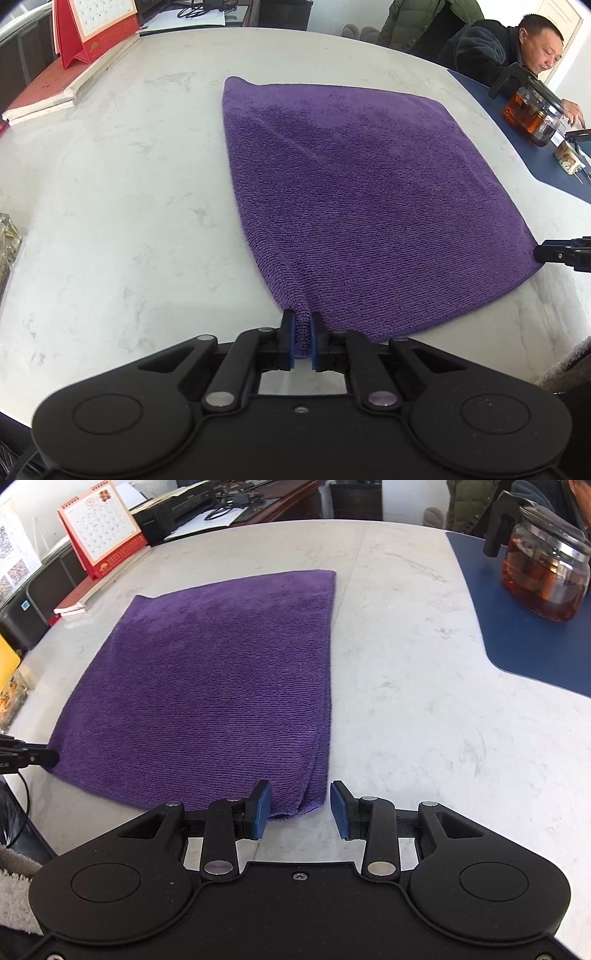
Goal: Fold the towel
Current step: 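Grasp the towel edge with the left gripper while the right gripper grasps beside it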
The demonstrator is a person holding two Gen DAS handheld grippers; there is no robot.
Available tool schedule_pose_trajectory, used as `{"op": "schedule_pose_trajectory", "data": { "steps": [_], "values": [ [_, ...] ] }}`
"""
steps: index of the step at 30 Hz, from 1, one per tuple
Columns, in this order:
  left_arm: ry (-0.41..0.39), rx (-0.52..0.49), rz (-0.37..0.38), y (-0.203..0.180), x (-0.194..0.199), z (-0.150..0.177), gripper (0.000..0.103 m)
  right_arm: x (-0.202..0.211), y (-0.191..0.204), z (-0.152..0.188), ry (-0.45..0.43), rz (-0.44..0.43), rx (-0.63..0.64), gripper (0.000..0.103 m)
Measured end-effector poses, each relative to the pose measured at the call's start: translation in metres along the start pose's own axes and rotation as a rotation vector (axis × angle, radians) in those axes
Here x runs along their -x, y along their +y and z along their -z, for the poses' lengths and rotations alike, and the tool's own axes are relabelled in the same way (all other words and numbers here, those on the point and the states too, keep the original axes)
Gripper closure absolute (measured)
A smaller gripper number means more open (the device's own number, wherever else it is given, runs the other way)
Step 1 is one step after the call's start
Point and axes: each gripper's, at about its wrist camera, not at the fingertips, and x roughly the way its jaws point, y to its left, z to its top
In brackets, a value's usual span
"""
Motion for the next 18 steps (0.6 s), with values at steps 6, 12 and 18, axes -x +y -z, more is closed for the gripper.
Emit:
{"op": "schedule_pose_trajectory", "data": {
  "steps": [6, 12, 18],
  "values": [
    [0.016, 0.003, 0.016, 0.0014, 0.0009, -0.0004, 0.096, -0.0036, 0.0012, 0.0002, -0.001, 0.007, -0.001, 0.067],
    [0.015, 0.009, 0.018, 0.0003, -0.0002, -0.002, 0.096, -0.0044, 0.0032, -0.0017, 0.014, -0.011, 0.028, 0.078],
    [0.007, 0.014, 0.025, 0.0016, 0.0004, -0.0012, 0.096, -0.0046, 0.0029, -0.0025, 0.03, -0.059, 0.071, 0.095]
  ]
}}
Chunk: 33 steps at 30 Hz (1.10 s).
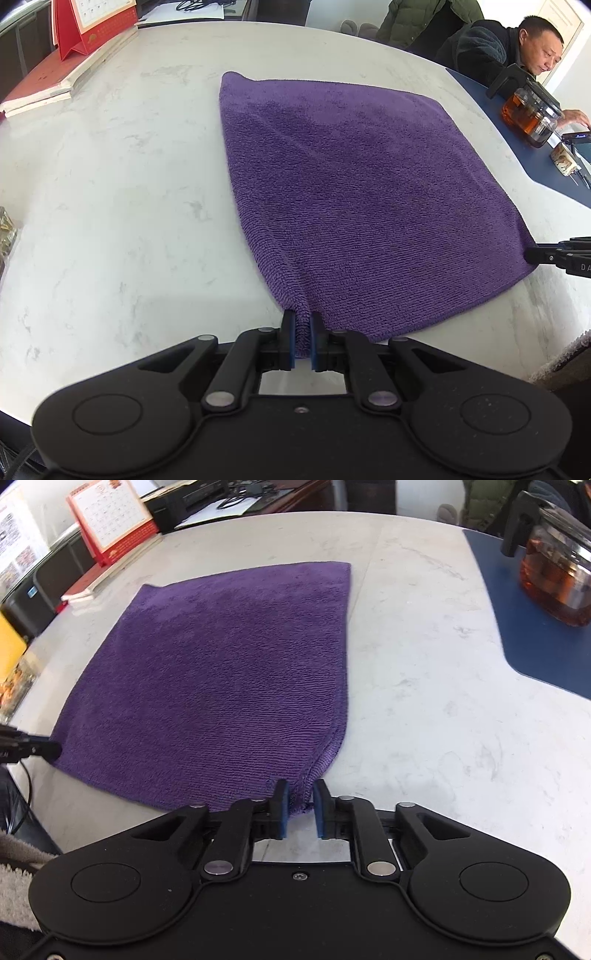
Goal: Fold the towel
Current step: 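Grasp the towel edge with the left gripper while the right gripper grasps beside it, then lift the gripped edge with both grippers and fold it over the towel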
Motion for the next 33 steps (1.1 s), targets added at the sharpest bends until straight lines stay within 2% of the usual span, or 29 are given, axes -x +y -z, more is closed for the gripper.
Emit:
{"op": "schedule_pose_trajectory", "data": {
  "steps": [3, 7, 11, 15, 23, 33],
  "values": [
    [-0.009, 0.014, 0.009, 0.002, 0.0, -0.001, 0.097, 0.0, -0.004, 0.0, -0.011, -0.034, -0.018, 0.096],
    [-0.021, 0.01, 0.042, 0.004, 0.003, -0.005, 0.098, 0.002, -0.017, 0.001, -0.036, -0.117, -0.117, 0.097],
    [-0.051, 0.041, 0.086, 0.008, 0.008, -0.013, 0.098, 0.007, -0.022, -0.004, -0.065, -0.155, -0.149, 0.097],
    [-0.078, 0.066, 0.094, 0.015, 0.008, -0.022, 0.098, 0.009, -0.027, -0.012, -0.092, -0.193, -0.197, 0.097],
    [-0.139, 0.083, 0.144, 0.031, 0.006, -0.054, 0.098, 0.01, -0.028, -0.04, -0.144, -0.217, -0.213, 0.097],
    [-0.187, 0.076, 0.158, 0.048, -0.008, -0.106, 0.098, -0.005, -0.036, -0.084, -0.174, -0.212, -0.213, 0.097]
  ]
}}
